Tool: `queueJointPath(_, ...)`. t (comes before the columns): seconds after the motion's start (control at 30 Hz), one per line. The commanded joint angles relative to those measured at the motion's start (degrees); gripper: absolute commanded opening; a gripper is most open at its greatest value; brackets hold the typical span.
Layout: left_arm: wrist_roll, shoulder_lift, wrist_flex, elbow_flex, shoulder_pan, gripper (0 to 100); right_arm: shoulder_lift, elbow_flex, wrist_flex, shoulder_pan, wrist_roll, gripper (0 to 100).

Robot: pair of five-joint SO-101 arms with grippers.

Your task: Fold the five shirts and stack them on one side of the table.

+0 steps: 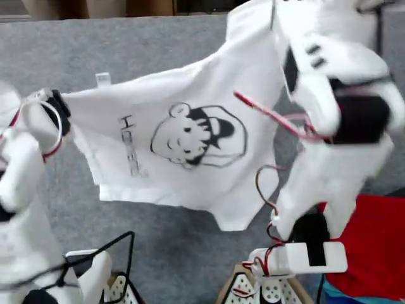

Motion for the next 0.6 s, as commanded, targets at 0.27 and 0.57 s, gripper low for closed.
queueJointPath(0.27, 0.0, -0.48, -33.05, 28.4, -3.69, 2, -1.19, 26.42, -21.71, 0.04, 0.53, 0.5)
queueJointPath(0.57, -0.26, -0.48, -38.68, 37.01, 4.13, 2, -1.71, 28.97, -21.45, 0.22, 0.53, 0.5)
